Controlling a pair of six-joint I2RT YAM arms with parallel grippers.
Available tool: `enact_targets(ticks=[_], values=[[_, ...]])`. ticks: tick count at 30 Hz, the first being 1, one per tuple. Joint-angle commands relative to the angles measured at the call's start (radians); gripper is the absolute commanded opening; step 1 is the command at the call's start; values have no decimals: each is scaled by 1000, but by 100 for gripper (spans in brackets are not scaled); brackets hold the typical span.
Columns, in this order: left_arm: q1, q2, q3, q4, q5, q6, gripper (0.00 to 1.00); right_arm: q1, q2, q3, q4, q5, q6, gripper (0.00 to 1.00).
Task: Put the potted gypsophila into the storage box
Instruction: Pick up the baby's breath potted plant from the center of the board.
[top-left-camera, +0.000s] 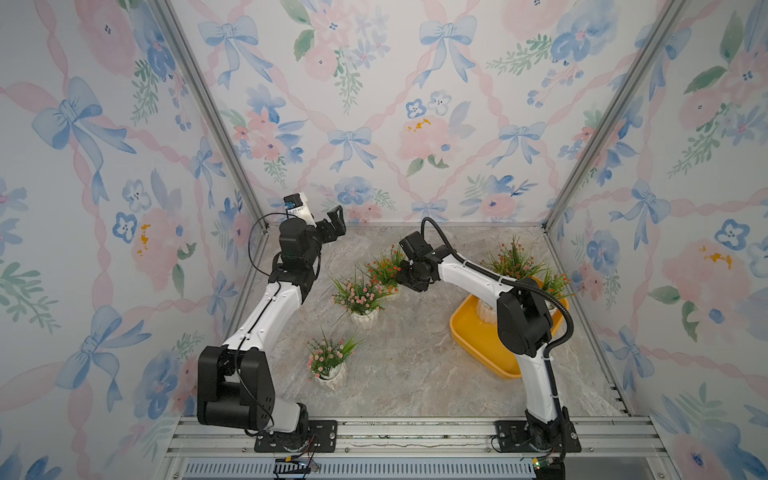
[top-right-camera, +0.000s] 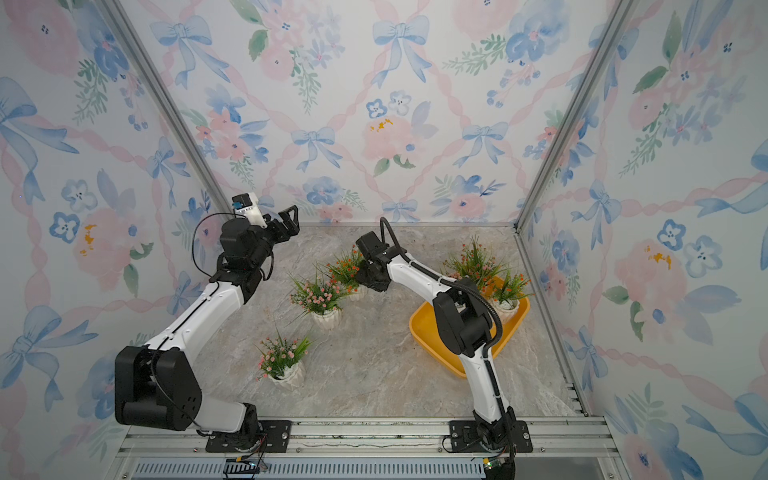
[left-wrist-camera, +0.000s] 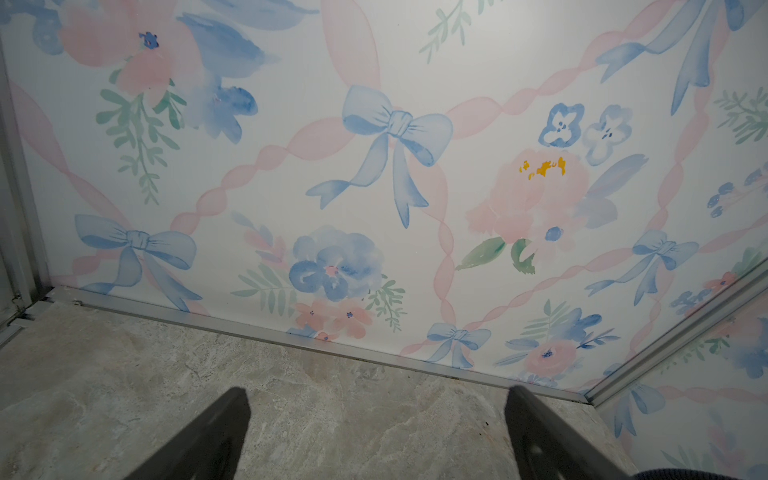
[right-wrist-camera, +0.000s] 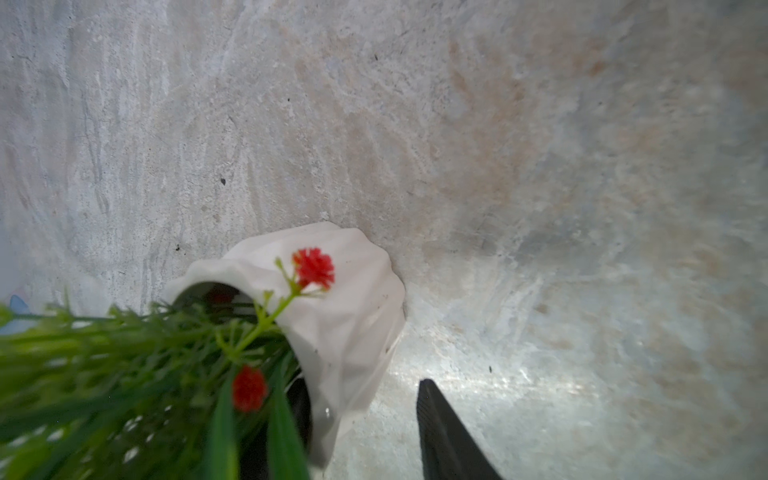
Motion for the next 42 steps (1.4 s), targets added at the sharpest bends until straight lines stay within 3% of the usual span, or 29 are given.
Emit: enact_targets(ticks=[1, 6, 26, 42], values=[[8, -24, -18, 19, -14, 12, 98, 5, 58, 45, -56, 7, 5, 42], [13, -43, -49, 31, -31, 21, 98, 3, 110, 130, -138, 17, 21, 27], [19, 5, -14, 52, -31, 32, 98, 9, 74, 120, -190, 90, 29, 1], [2, 19, -2, 62, -39, 62, 98, 5, -95, 46, -199, 181, 4, 0]])
